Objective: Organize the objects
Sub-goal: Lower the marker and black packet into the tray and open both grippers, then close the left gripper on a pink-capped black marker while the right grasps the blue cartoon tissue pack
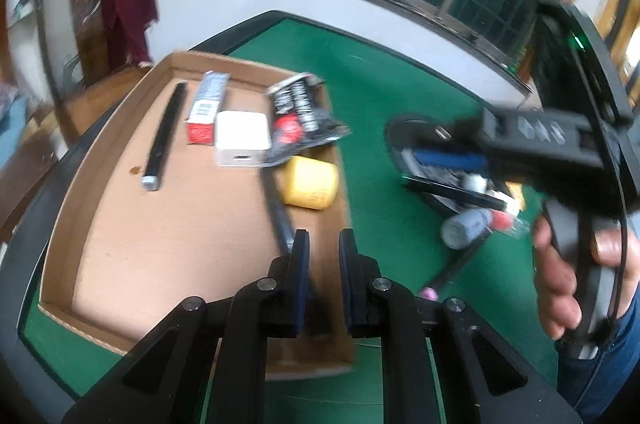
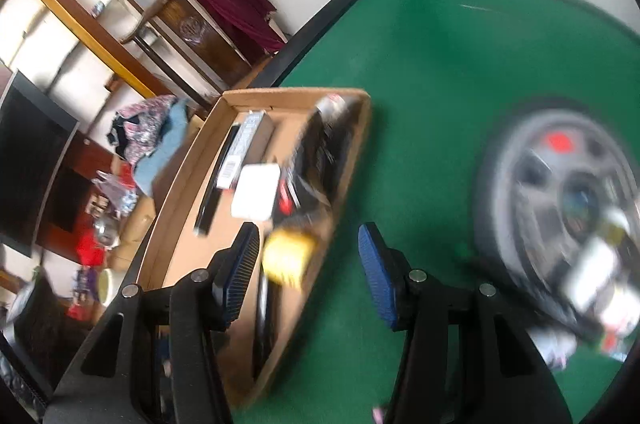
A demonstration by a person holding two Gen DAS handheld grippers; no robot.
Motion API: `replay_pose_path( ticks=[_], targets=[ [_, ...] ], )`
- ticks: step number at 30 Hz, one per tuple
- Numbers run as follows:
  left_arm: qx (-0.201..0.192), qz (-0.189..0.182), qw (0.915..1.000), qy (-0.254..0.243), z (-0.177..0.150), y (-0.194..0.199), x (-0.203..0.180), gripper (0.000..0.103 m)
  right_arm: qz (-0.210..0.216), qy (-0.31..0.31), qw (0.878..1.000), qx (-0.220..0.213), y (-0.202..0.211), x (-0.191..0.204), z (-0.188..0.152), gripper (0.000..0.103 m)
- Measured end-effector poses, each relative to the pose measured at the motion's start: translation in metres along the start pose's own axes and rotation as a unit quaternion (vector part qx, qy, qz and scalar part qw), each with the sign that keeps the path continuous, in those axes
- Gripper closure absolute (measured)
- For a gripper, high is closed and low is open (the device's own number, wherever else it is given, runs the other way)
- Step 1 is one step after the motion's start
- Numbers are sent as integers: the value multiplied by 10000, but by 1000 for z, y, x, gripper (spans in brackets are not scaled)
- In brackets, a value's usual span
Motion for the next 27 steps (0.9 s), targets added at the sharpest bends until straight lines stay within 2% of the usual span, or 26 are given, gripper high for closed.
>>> replay_pose_path(
  ticks=[5, 8, 10, 14, 17, 20, 22, 25, 27],
  targets=[
    [132, -253, 9972, -689, -11, -2, -50, 91, 7, -198, 9991, -375, 64, -36, -44, 52],
    [388, -453, 9912, -1184, -24, -17, -82, 91, -67, -171, 9982, -569, 102, -54, -75, 53],
    [629, -574, 9837, -1582, -35, -33, -104, 90, -282, -129, 9972, -685, 120, -68, -94, 53],
    [890, -361, 9696, -2250, -50, -57, -134, 90, -671, -342, 9927, -941, 158, -112, -125, 53],
    [997, -257, 9630, -2491, -54, -67, -147, 90, -661, -873, 9863, -1235, 181, -154, -138, 48],
    [1040, 1, 9573, -2696, -57, -77, -154, 88, -694, -1334, 9785, -1411, 191, -180, -138, 48],
    [969, 68, 9549, -2806, -57, -80, -159, 82, -667, -1549, 9749, -1457, 194, -188, -136, 45],
    [920, 96, 9527, -2895, -59, -85, -168, 70, -998, -1835, 9677, -1410, 197, -203, -141, 42],
    [926, 224, 9484, -3025, -63, -91, -173, 66, -1226, -1926, 9642, -1352, 198, -213, -145, 42]
  ],
)
Point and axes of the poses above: each gripper's, at about its wrist camera, not at the fingertips, and y roughly against the way its jaws point, x to its left, z to its top, the point moved 6 cm from there along -y, roughly the way its jaws point, and after that the axes turned 5 degrees about y, right-handed, at the moved point
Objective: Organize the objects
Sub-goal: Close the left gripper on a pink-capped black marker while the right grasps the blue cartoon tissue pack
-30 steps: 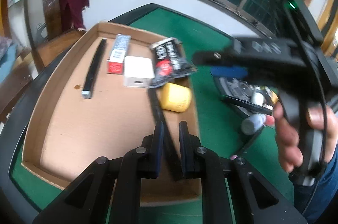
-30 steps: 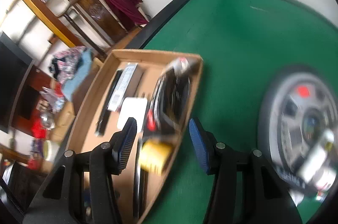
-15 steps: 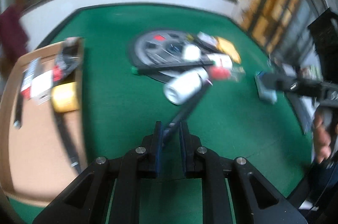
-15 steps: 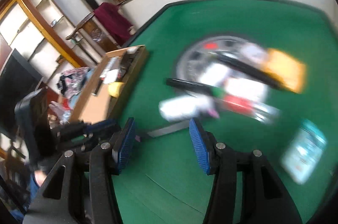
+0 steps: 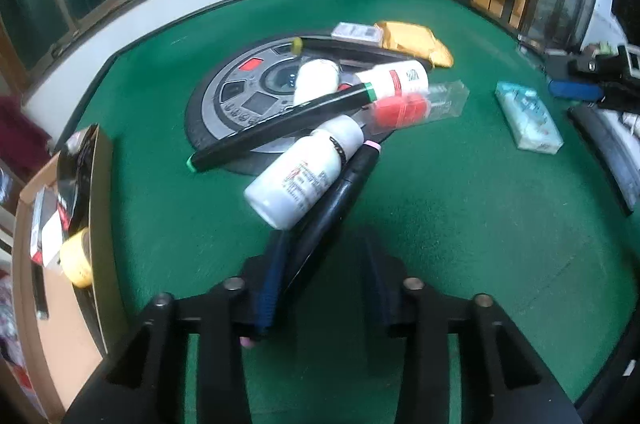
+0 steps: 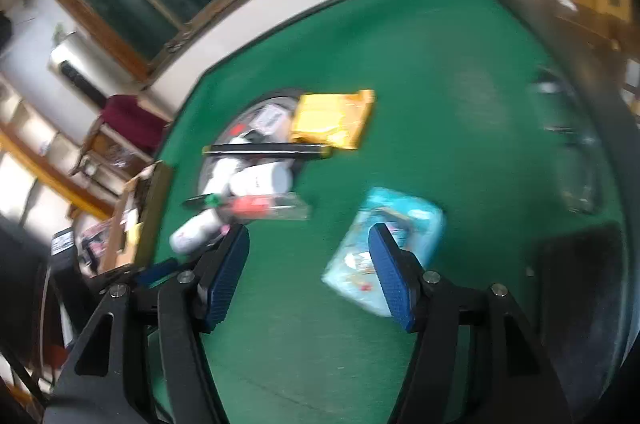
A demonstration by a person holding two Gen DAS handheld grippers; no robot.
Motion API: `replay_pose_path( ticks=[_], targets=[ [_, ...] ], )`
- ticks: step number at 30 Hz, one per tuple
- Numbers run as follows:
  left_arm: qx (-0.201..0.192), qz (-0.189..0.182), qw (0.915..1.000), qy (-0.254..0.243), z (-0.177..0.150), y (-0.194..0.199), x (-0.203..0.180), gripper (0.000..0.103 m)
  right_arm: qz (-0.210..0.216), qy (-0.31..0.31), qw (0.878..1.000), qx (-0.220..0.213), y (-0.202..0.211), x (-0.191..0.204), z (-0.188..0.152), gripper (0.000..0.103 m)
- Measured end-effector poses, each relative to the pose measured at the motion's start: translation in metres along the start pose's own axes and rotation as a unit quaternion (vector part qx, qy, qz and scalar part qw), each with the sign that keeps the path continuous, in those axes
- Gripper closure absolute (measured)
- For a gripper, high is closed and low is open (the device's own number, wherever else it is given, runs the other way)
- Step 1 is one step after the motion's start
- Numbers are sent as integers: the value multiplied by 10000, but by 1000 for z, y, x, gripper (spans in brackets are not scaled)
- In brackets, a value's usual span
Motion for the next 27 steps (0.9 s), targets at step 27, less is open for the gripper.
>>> replay_pose_path(
  ticks=[27],
  targets=[
    [-77, 14, 9978, 661, -22, 5, -13, 84, -2090, 721, 9742, 449, -35, -21, -20, 34]
  ],
)
Point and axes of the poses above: each gripper's, at about its wrist camera, not at the fingertips, and y roughly against the way its jaws point, x to its left, z to its top, the point moved 6 cm from there along -y, roughly the way its jaws point, and after that the axes turned 5 degrees about y, right-handed, at the moved point
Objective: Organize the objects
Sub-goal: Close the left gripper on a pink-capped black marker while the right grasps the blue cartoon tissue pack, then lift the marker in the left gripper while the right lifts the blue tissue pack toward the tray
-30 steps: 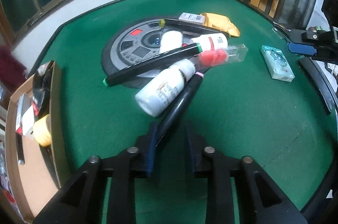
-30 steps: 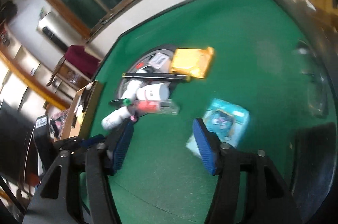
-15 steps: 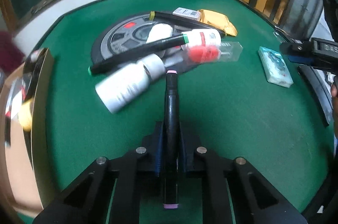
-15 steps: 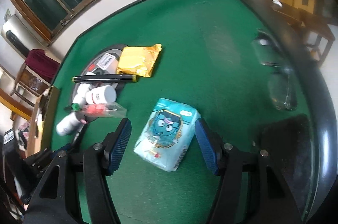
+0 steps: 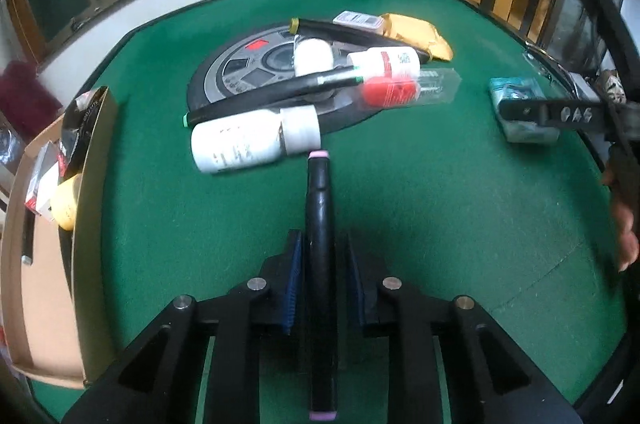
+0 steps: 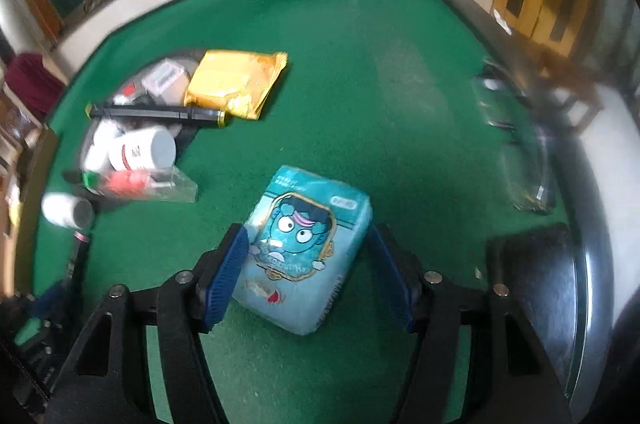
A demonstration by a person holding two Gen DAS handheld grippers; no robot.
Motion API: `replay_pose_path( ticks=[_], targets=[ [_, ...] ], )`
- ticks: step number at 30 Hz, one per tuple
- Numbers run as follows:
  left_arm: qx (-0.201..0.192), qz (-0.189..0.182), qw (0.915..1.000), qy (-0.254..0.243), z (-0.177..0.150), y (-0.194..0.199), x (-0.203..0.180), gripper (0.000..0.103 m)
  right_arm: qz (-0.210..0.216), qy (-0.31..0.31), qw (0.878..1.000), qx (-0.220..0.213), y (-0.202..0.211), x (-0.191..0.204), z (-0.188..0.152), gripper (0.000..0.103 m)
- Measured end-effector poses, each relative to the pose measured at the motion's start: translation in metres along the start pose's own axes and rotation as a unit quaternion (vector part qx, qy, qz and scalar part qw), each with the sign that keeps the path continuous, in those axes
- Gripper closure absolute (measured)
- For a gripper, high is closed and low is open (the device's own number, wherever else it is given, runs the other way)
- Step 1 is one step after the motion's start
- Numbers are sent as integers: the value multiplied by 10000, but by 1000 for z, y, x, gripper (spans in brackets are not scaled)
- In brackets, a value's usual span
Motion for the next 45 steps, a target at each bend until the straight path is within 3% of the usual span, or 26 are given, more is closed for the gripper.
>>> replay_pose_path(
  ticks=[2, 4, 6, 7, 9, 20, 24, 30, 45],
  targets=[
    [14, -50, 9999, 98, 0, 0, 2, 85, -178, 197, 9996, -66, -4, 5, 0, 27],
    [-40, -32, 9998, 185, -2, 2, 5, 91, -218, 377, 9988, -209, -3, 8, -1, 30],
    [-40, -72, 9995, 293, -4, 4, 8, 91, -78, 643, 9976, -239, 2, 12, -2, 60],
    [-27, -106, 9993, 355, -5, 5, 9, 91, -1, 657, 9976, -222, 4, 13, -3, 83],
    [17, -199, 9987, 479, -9, 7, 12, 91, 92, 739, 9970, -222, 5, 14, -7, 93],
    [-25, 142, 9990, 418, -19, 12, 14, 91, 914, 273, 9954, -131, 7, 2, -11, 92],
    [-62, -22, 9985, 541, -17, 11, 18, 91, 1069, 317, 9935, -218, 15, 8, -10, 95],
    [-142, -213, 9973, 681, -12, 13, 16, 91, 1237, 508, 9880, -768, 37, 23, 2, 94],
    [-478, -580, 9923, 984, -6, 43, 26, 91, 1663, 690, 9814, -667, 41, 60, -9, 94]
  ],
)
Point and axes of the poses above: each gripper's, at about its wrist camera, not at the fingertips, and y roughly against the way its jaws point, x to its left, z to its top, the point moved 6 cm from there along -y, roughly the way its jaws point, and after that the axes turned 5 degrees about y, right-handed, at the moved point
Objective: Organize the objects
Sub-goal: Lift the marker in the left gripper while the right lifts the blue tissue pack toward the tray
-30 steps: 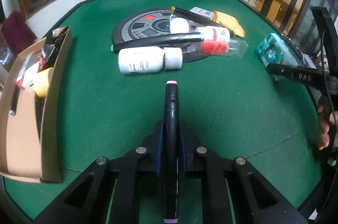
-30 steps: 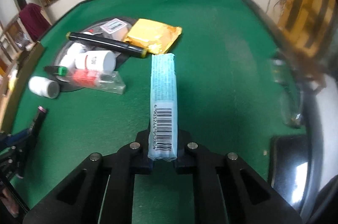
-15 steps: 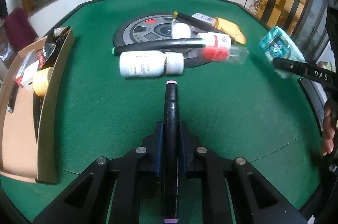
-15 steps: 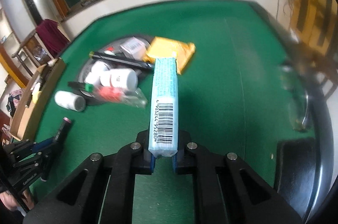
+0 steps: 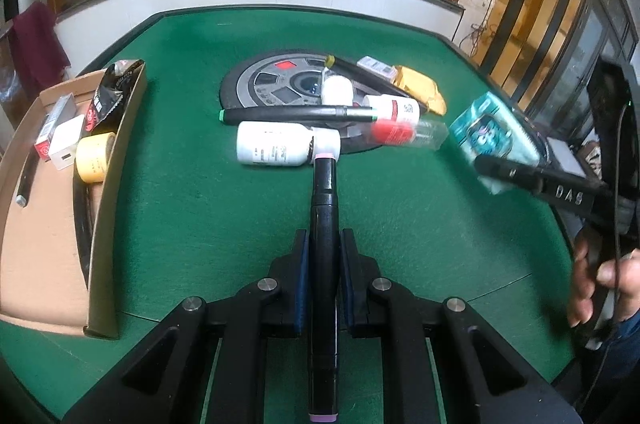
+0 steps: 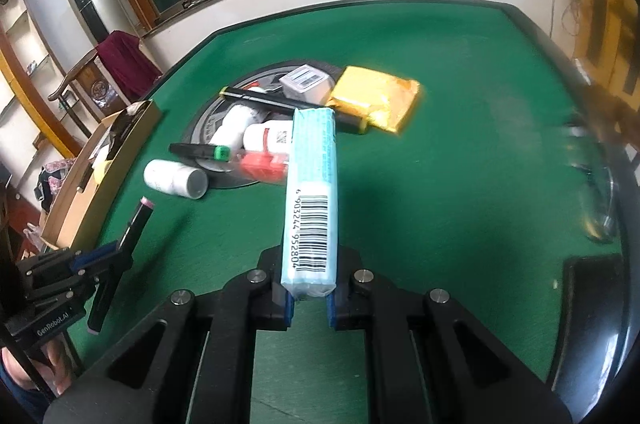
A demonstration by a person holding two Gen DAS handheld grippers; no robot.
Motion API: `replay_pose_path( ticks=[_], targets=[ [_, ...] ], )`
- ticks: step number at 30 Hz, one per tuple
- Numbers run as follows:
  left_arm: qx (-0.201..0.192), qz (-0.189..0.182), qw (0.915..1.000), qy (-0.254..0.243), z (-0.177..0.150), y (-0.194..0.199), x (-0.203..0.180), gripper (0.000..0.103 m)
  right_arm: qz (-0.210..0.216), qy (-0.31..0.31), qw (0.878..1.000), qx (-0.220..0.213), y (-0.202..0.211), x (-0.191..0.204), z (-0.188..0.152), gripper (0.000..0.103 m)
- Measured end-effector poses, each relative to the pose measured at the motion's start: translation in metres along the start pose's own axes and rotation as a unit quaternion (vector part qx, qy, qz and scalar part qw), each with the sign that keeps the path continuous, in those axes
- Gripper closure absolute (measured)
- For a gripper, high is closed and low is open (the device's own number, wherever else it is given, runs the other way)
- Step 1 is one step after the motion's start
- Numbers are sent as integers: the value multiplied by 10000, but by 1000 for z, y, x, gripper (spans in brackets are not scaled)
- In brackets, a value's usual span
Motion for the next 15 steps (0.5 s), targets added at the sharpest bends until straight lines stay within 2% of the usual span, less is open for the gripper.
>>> replay_pose_path(
  ticks=[15],
  targets=[
    [-500, -209, 9971, 538, 24, 30, 37, 91, 501, 127, 9987, 8, -5, 58, 13, 94]
  ],
)
Point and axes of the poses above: each gripper's, at about its wrist camera, not at the fingertips, and y roughly against the way its jaws point, x to its left, z to its top, the point moved 6 cm from there along -y, roughly the way its jaws point, and after that the axes turned 5 degrees about y, right-handed, at the moved point
